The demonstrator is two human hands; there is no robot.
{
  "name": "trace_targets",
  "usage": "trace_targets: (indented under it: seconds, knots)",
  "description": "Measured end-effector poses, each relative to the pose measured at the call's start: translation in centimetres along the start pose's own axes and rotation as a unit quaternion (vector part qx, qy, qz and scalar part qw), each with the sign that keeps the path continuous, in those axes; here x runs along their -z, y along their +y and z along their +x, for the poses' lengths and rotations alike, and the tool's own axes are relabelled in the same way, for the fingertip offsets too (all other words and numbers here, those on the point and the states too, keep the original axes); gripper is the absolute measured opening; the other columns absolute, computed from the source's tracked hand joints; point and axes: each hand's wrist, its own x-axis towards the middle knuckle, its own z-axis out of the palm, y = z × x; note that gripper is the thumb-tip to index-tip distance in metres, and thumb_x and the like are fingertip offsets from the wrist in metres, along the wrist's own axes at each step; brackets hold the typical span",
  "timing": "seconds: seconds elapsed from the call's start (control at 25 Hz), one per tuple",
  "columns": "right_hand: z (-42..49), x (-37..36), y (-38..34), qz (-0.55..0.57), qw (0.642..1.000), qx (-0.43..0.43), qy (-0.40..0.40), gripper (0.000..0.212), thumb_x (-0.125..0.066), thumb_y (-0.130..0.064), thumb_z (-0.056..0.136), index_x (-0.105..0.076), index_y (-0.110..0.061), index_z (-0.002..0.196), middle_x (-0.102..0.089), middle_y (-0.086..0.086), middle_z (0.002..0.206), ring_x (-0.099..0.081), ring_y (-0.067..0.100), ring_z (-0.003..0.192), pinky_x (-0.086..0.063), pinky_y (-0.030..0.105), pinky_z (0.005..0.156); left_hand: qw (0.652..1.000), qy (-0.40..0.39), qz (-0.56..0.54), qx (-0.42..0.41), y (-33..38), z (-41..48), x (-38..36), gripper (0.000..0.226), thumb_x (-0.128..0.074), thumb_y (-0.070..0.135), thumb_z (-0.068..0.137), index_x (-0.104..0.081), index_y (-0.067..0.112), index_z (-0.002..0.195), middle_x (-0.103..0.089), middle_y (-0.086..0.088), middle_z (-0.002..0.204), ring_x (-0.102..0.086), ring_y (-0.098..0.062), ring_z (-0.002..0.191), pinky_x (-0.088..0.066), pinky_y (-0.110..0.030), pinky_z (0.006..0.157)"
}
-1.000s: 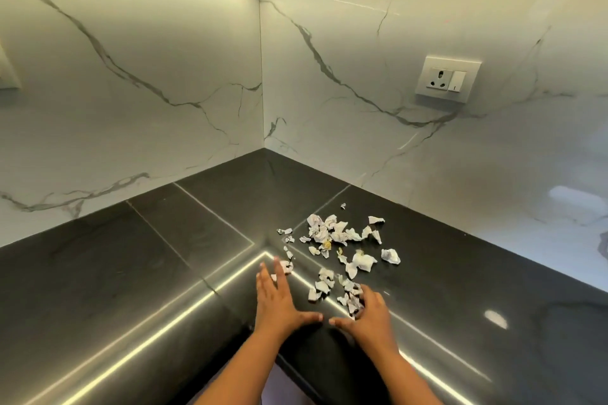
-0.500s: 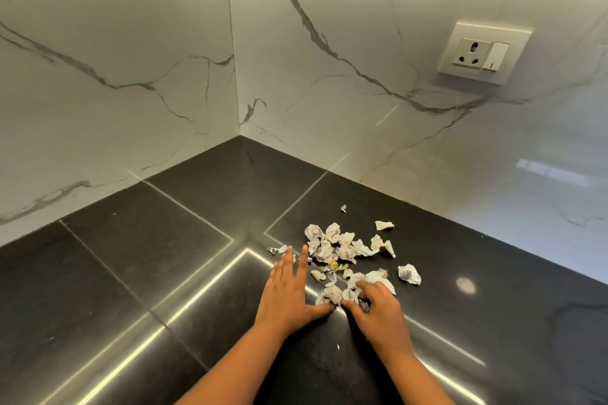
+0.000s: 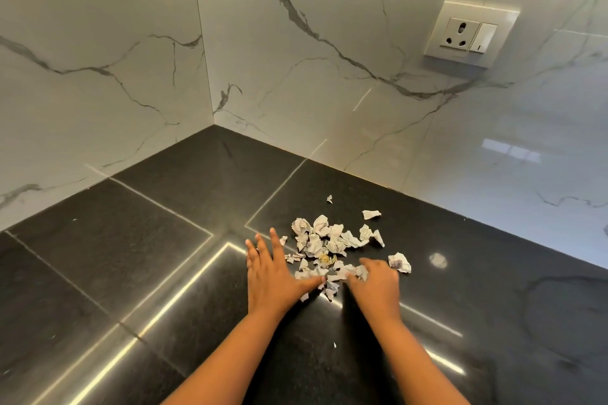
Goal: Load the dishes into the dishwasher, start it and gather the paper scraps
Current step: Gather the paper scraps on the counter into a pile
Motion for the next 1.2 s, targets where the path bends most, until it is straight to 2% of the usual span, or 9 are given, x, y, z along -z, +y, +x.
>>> trace_targets:
  seconds: [0.16,0.32,0.44,0.56,0.72,0.88,0.96,1.08,1.2]
  knots:
    - [-1.7,-0.8,-1.8,0.110,0.981,0.140,-0.080,0.035,-0.064,-0.024,0.085,-0.062,-0.017,0.119,-0.057,-0.004,0.115,-0.046,0.007,0.109,-0.040,0.025,0.096,0.999,0.014,0.010,-0.040,-0.2,0.7,-0.4,0.127,-0.032,0.093,0.054,0.013,0.021,0.149,-0.006,-0.004,0.159,0.002,-0.024,0.146,0.004,-0.042,0.118]
    - [1.3,0.5,0.4,0.092,0.988,-0.028,0.120,0.040,-0.066,-0.024,0.084,-0.060,-0.011,0.121,-0.051,0.013,0.129,-0.039,0.029,0.126,-0.035,0.036,0.101,0.997,0.027,-0.014,-0.071,-0.5,0.6,-0.6,0.120,-0.030,0.091,0.057,0.007,0.024,0.150,-0.011,-0.001,0.158,-0.005,-0.017,0.146,0.000,-0.037,0.118]
    - [3.3,1.0,3.2,0.009,0.995,-0.090,0.029,0.057,-0.062,-0.037,0.086,-0.046,-0.015,0.136,-0.038,0.013,0.145,-0.025,0.033,0.137,-0.023,0.046,0.113,0.998,0.023,0.005,-0.058,-0.4,0.7,-0.6,0.125,-0.028,0.093,0.055,0.008,0.021,0.150,-0.003,-0.005,0.159,0.002,-0.020,0.146,0.000,-0.036,0.118]
    - [2.7,0.3,2.4,0.084,0.996,-0.001,-0.013,0.044,-0.064,-0.039,0.084,-0.061,-0.016,0.122,-0.061,0.004,0.124,-0.050,0.021,0.121,-0.039,0.040,0.104,0.998,-0.011,0.037,-0.058,-0.1,1.0,-0.4,0.134,-0.029,0.097,0.049,0.013,0.018,0.149,0.004,-0.007,0.159,0.006,-0.021,0.146,0.001,-0.035,0.117]
    - [3.0,1.0,0.3,0.190,0.975,0.043,0.104,0.016,-0.066,-0.030,0.084,-0.073,-0.017,0.092,-0.068,-0.008,0.086,-0.064,0.010,0.086,-0.053,0.036,0.078,0.993,-0.054,0.031,-0.099,-0.4,3.2,0.8,0.137,-0.028,0.097,0.044,0.013,0.020,0.149,-0.003,-0.001,0.159,-0.007,-0.018,0.146,-0.010,-0.037,0.117]
    - [7.2,1.7,0.0,0.150,0.988,-0.031,-0.002,0.051,-0.062,-0.040,0.086,-0.053,-0.016,0.130,-0.044,0.007,0.141,-0.041,0.024,0.130,-0.038,0.040,0.105,0.989,-0.056,0.005,-0.133,-0.9,4.8,1.1,0.127,-0.029,0.096,0.052,0.008,0.023,0.150,-0.012,0.001,0.158,-0.014,-0.016,0.144,-0.015,-0.037,0.116]
    - [7.6,1.5,-1.1,0.128,0.988,-0.010,-0.091,0.055,-0.058,-0.044,0.087,-0.047,-0.019,0.136,-0.040,0.003,0.145,-0.037,0.020,0.133,-0.033,0.036,0.107,0.988,-0.048,0.011,-0.149,-0.8,4.7,0.9,0.122,-0.030,0.094,0.056,0.007,0.025,0.150,-0.012,0.003,0.158,-0.013,-0.014,0.144,-0.014,-0.037,0.115]
    - [6.6,0.7,-3.2,0.146,0.977,0.035,-0.153,0.036,-0.059,-0.045,0.086,-0.065,-0.024,0.115,-0.066,-0.005,0.113,-0.061,0.009,0.106,-0.048,0.029,0.094,0.987,-0.038,-0.003,-0.158,-0.9,4.5,1.1,0.119,-0.030,0.092,0.057,0.005,0.026,0.150,-0.012,0.006,0.157,-0.013,-0.010,0.143,-0.013,-0.035,0.115]
    - [7.6,0.9,-4.4,0.177,0.980,0.067,-0.064,0.019,-0.066,-0.037,0.083,-0.074,-0.023,0.093,-0.071,-0.011,0.084,-0.064,0.002,0.080,-0.054,0.032,0.080,0.986,-0.030,-0.001,-0.166,-1.0,4.6,1.2,0.117,-0.025,0.093,0.056,0.005,0.028,0.150,-0.013,0.008,0.157,-0.012,-0.009,0.143,-0.011,-0.033,0.114]
